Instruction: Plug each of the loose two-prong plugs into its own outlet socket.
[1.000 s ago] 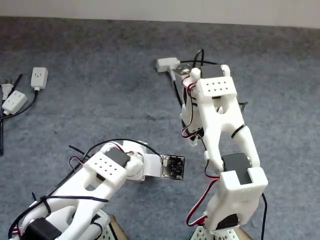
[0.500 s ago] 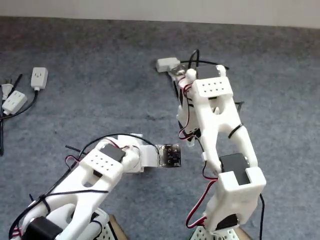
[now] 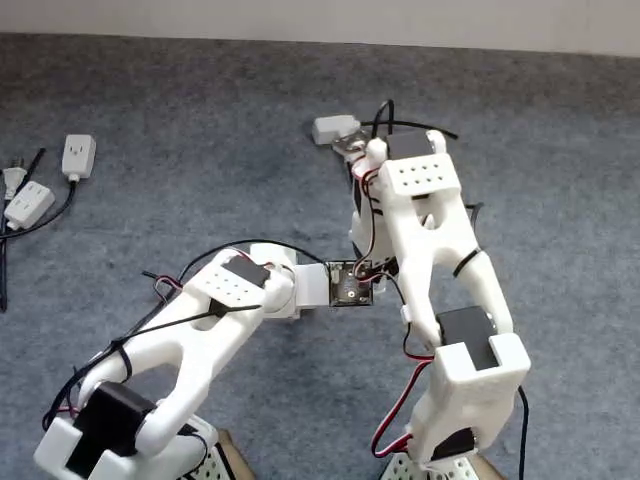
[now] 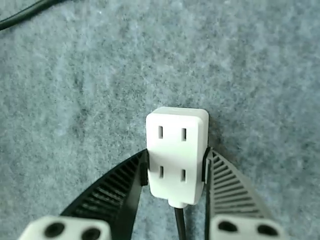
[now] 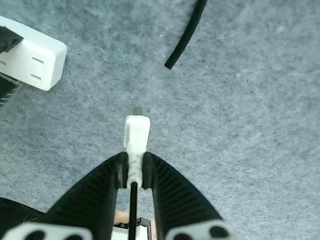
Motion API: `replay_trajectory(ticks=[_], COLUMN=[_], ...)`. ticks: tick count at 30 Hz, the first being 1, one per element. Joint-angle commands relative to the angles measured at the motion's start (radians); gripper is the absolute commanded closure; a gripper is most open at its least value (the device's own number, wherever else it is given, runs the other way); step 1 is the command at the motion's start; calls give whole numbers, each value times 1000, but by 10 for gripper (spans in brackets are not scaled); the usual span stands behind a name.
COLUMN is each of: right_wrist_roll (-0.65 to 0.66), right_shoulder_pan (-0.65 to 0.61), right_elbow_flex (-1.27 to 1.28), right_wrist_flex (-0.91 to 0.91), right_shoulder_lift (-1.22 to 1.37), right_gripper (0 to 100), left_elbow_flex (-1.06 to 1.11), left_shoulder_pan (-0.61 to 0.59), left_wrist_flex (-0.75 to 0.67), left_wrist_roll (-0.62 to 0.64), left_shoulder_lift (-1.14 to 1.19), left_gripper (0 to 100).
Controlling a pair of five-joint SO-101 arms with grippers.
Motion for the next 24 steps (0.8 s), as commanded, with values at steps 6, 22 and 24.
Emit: replay_trajectory(ticks=[6,22,24], right_wrist_roll=[-17,-20,-26], right_shoulder_pan=[-12,-51,-81], right_elbow_flex=[-16,-24,-30], right_wrist_flex=[16,16,16], right_shoulder_lift=[-18,-15,-13], right_gripper=[991,991,991], left_elbow_flex=[-24,-22,-16], left_shoulder_pan=[-62,-237,-271], left_wrist_flex=[-12,-15,-12], left_wrist_roll=[17,167,164], left_shoulder_lift=[8,-189,-206], left_gripper=[793,779,779])
